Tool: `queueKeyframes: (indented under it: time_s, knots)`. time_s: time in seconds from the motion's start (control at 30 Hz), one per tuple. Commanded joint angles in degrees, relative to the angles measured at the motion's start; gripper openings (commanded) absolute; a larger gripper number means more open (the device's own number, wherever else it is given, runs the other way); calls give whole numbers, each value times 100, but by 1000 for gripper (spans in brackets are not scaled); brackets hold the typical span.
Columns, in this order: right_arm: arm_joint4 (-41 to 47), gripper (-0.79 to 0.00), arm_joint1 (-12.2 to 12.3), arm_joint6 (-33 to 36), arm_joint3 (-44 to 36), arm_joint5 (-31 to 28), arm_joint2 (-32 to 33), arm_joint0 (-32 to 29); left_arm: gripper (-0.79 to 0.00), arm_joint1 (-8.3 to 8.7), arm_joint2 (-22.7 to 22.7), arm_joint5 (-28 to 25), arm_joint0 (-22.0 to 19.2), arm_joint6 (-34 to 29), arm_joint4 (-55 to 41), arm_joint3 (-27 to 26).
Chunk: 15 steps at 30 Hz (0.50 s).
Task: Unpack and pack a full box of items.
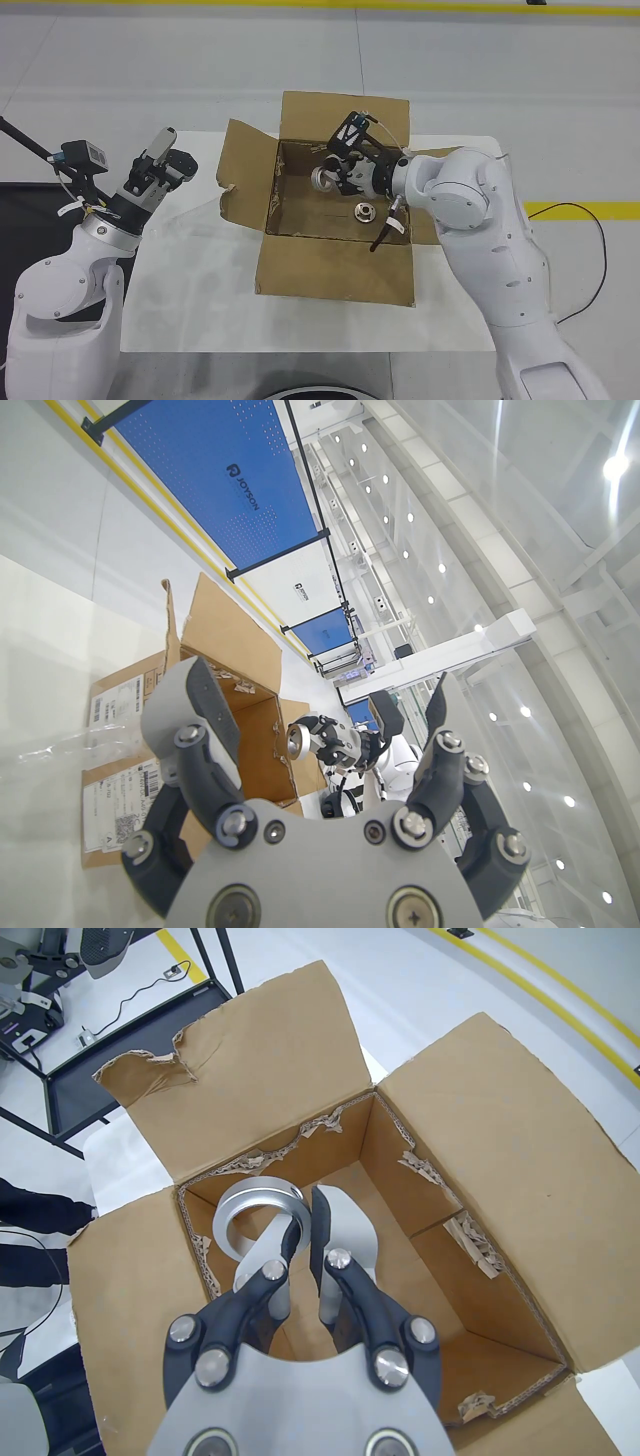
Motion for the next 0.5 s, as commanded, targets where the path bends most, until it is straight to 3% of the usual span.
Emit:
queueKeyframes:
  time_s: [0.0,0.17,0.47]
  knots:
    - [0,-785,0,0,0,0,0,0,0,0,0,0,0,0,0,0]
    - [284,-785,35,-539,-161,-30,188,-178,0,0,0,0,0,0,0,0]
    - [1546,-785,196,-1098,-718,-535,1003,-626,0,0,0,0,0,0,0,0]
